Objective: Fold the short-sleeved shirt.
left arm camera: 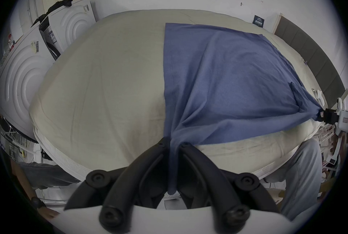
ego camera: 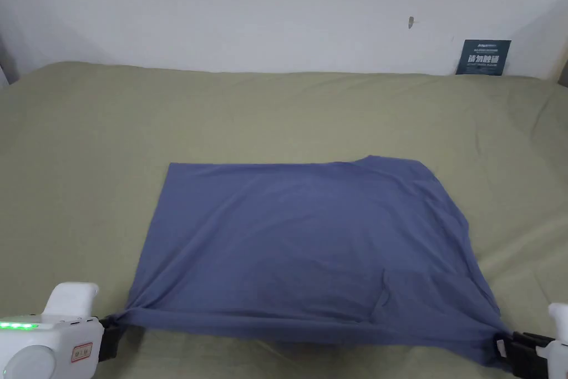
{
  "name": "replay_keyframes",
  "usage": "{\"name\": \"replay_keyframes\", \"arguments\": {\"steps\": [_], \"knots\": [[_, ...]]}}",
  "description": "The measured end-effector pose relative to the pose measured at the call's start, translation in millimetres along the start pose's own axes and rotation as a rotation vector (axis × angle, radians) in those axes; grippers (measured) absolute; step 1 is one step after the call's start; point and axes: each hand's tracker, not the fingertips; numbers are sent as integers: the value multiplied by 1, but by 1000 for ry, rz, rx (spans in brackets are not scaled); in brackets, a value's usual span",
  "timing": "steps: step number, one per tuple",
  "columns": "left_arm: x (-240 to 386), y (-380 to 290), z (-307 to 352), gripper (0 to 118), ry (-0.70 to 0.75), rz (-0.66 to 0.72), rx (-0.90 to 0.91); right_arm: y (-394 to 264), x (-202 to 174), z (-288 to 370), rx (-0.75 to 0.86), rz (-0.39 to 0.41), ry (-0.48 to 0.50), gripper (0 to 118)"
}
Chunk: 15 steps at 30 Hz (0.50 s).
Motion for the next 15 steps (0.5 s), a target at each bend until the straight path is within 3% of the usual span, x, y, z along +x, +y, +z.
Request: {"name": "replay_keyframes", "arguments": {"steps": [8,15], "knots": [[-7,40,3,6,-22,-28,32,57,-7,6,58,45,-5,5],[-9,111,-23,6,-29,-54,51,134,-14,-34,78,85,-31,5]]}}
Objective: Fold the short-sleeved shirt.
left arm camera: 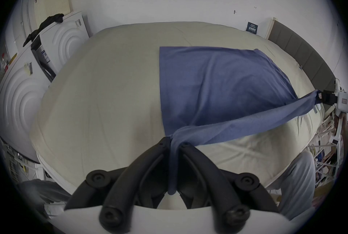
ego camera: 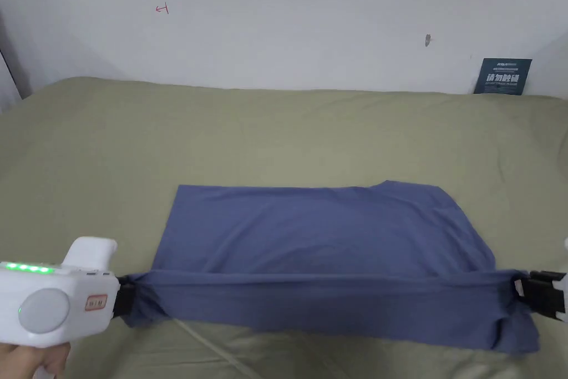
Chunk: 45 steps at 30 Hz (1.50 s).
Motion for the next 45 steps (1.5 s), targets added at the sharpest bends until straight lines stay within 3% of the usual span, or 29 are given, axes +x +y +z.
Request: {"name": "replay_keyframes", "arguments": {"steps": [11,13,15,16,18,19,20,21,27,28,29,30,31,32,33,37,38,39,40,45], "knots": [[-11,74,-106,6,-39,51,-85,62,12,-131,-138,7,-43,6],[-13,75,-123,6,-64,89,-97,58,15,-144,-151,-9,-43,6],[-15,77,-135,7,-97,130,-104,52,21,-151,-153,-92,-34,7],[-16,76,-138,14,-96,131,-98,49,23,-150,-144,-123,-31,13],[-16,73,-139,88,-68,147,-94,41,27,-146,-140,-158,-55,82],[-16,70,-137,116,-45,151,-92,37,29,-143,-133,-160,-51,115],[-20,67,-129,118,-36,166,-54,35,31,-131,-95,-170,-26,115],[-24,64,-122,118,-35,174,-59,33,33,-122,-84,-176,-35,110],[-18,19,-66,113,21,184,-20,-9,16,-70,-70,-170,-34,111],[-16,11,-62,108,24,183,-24,-16,13,-61,-64,-167,-34,111],[-12,1,-58,89,31,183,-33,-24,10,-54,-56,-156,-34,104],[-11,-8,-56,66,34,184,-36,-31,6,-48,-48,-151,-51,89],[-10,-12,-55,36,33,184,-41,-36,4,-48,-49,-139,-83,62],[-9,-16,-55,3,26,188,-53,-42,4,-44,-46,-142,-68,16],[-16,-21,-66,1,9,195,-62,-45,5,-42,-61,-149,-43,3],[-19,-18,-78,4,8,211,-46,-53,5,-39,-77,-131,-53,3],[-22,-14,-87,37,-14,222,-76,-53,6,-40,-79,-132,-53,3],[-22,-12,-95,83,-26,231,-110,-52,3,-40,-81,-133,-54,3],[-23,-12,-104,118,-10,230,-76,-52,3,-42,-85,-136,-52,3],[-7,-5,-137,114,34,213,-121,-48,20,-67,-110,-132,-49,3]]}}
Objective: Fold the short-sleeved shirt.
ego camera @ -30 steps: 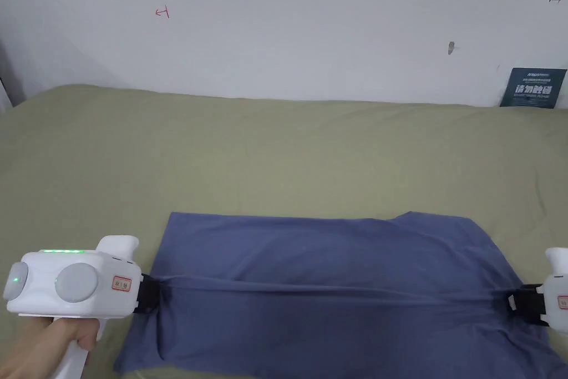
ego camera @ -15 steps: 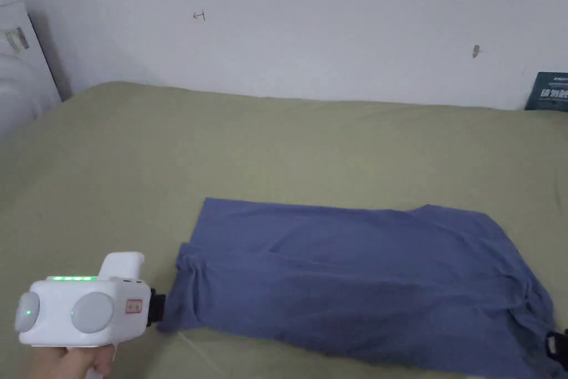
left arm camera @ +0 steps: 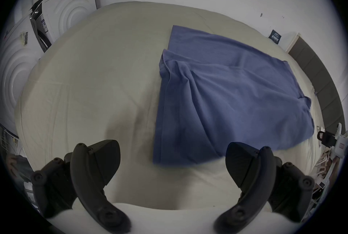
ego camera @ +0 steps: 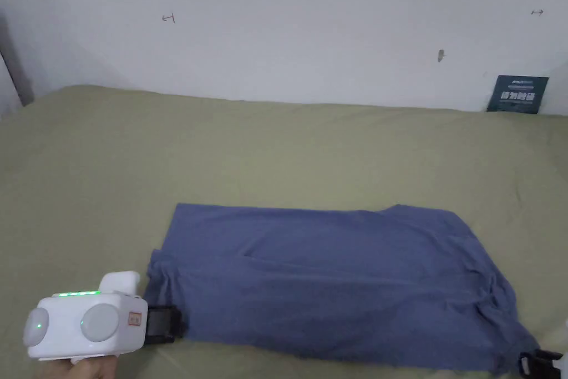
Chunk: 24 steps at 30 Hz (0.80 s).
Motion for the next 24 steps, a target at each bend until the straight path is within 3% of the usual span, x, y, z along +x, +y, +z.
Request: {"name": "replay_keyframes", "arguments": {"steps": [1,3,4,5,6,7,8,9,10,12,13,14,17,18,19,20,21,24], "knots": [[1,1,-4,114,-3,2,-6,1,0,-3,-2,1,-3,3],[6,0,-3,101,34,-18,-2,2,2,-8,-11,-2,-1,3],[18,-3,33,97,10,-37,11,3,4,-11,-14,-1,-2,3],[20,-4,42,84,1,-42,24,4,7,-13,-15,-1,-1,3],[21,-3,50,67,-8,-45,28,3,2,-12,-17,1,-3,3],[15,0,48,41,-96,-16,19,4,4,-14,-17,-1,-2,3],[6,3,38,3,-68,-13,23,4,5,-15,-15,-2,-3,6],[6,7,37,3,-60,-16,20,6,6,-17,-13,-3,-6,21],[7,9,35,3,-67,-23,11,7,3,-17,-16,-8,-1,54],[11,6,37,3,-48,-60,25,8,2,-23,-37,-19,9,82],[10,6,37,3,-49,-59,24,7,1,-27,-13,-24,34,105],[10,6,38,3,-49,-57,26,13,-3,-29,-26,-21,28,118],[9,7,37,3,-48,-54,24,21,-5,-48,-64,-11,-2,114],[9,7,37,3,-41,-59,25,18,-3,-49,-64,-7,-4,107],[9,7,37,3,-34,-65,26,20,0,-50,-72,0,-11,84],[11,6,40,3,-36,-74,26,19,1,-48,-45,-21,8,24],[11,5,42,3,-32,-77,27,21,3,-46,-82,-34,35,6],[7,7,47,3,-32,-70,22,18,2,-27,-63,1,33,6]]}}
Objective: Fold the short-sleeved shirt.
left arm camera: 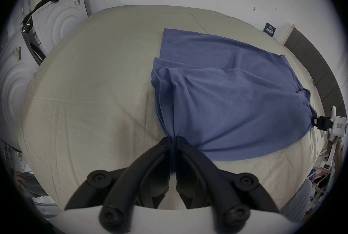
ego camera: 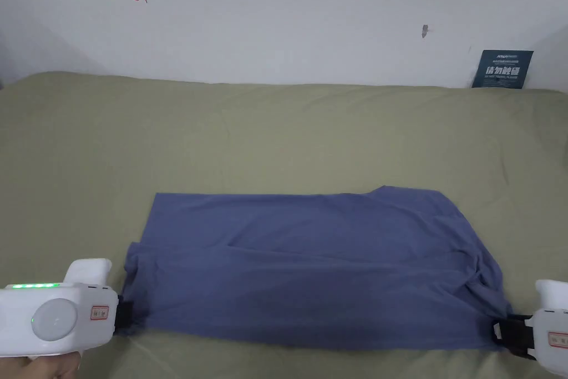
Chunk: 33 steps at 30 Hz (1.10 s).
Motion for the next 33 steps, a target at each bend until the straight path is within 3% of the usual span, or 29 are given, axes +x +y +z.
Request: {"name": "replay_keyframes", "arguments": {"steps": [8,17,27,28,29,30,31,33], "knots": [[-6,-16,33,3,3,2,4,-21,-6,54,49,-4,28,5],[-33,-99,89,3,-14,4,-27,-103,-6,109,19,-28,73,5],[-42,-123,104,6,-50,30,-25,-134,-12,114,-5,-57,56,8],[-40,-122,107,19,-30,10,-24,-133,-11,116,-7,-61,47,23],[-41,-122,109,62,-26,-16,-17,-133,-10,117,0,-62,37,76],[-40,-121,112,98,-7,-26,-4,-126,-8,127,125,-58,26,113],[-39,-119,120,118,7,-28,52,-121,-7,130,76,-62,52,117],[-37,-110,128,118,-19,-16,87,-107,-8,134,66,-67,36,113]]}}
